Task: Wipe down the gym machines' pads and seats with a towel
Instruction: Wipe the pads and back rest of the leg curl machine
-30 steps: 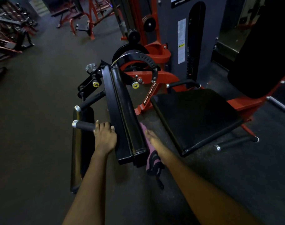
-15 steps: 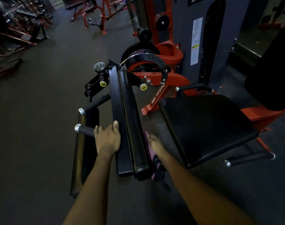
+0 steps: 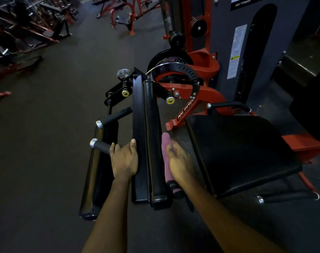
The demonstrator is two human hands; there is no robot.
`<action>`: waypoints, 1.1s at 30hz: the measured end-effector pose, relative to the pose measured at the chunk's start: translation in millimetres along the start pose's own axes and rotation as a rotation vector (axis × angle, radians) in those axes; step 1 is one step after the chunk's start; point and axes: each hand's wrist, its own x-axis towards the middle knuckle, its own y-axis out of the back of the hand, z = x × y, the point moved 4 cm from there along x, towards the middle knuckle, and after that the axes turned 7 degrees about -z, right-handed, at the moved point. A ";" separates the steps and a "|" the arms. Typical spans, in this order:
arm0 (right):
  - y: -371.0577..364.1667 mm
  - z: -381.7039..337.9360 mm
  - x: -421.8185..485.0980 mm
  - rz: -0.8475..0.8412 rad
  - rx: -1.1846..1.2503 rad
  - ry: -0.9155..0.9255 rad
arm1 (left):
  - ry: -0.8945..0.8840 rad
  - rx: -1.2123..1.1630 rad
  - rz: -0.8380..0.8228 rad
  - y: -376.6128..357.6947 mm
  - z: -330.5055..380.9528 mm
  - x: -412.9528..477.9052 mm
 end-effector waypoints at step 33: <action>-13.5 -4.0 -22.8 -0.038 -0.111 0.052 | -0.080 -0.043 -0.141 9.3 -3.5 -3.3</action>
